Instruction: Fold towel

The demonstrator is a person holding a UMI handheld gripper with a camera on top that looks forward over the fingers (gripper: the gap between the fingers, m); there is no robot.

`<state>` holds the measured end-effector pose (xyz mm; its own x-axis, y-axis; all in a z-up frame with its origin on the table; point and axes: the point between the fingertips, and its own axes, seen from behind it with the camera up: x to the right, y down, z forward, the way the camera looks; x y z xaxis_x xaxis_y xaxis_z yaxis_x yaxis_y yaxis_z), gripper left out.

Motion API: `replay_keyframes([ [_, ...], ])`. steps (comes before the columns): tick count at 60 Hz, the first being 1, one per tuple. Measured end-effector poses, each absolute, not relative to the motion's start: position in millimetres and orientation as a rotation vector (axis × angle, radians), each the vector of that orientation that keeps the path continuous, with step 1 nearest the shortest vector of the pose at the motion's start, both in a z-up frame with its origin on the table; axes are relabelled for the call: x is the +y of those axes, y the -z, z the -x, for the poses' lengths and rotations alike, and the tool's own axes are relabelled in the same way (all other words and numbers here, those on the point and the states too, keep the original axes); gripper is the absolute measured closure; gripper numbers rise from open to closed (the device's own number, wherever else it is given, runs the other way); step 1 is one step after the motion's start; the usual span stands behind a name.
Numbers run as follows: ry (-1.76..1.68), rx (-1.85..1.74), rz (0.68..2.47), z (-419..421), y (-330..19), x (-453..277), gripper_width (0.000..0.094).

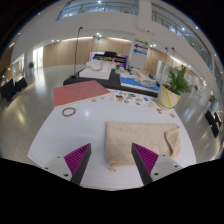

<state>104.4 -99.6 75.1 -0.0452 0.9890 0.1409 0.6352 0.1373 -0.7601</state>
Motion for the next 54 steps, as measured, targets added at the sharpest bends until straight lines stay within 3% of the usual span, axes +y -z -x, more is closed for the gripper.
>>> replay_keyframes([
  [12,-0.669,-1.853,1.549,-53.7,-11.2,-95.6,0.0136],
  [23,-0.672,-1.860,1.598,-39.4,14.9,-84.7,0.0249],
  [24,-0.672,-1.859,1.604,-38.9,15.9,-84.2,0.0288],
  [30,-0.580,-1.808,1.628,-34.6,18.0,-62.3,0.0806],
  [31,-0.579,-1.799,1.634,-33.5,17.7,-61.4,0.0858],
  [40,-0.655,-1.812,1.724,-35.3,2.3,-62.1,0.0902],
  [54,-0.813,-1.641,1.857,-24.9,-96.7,33.4,0.0903],
])
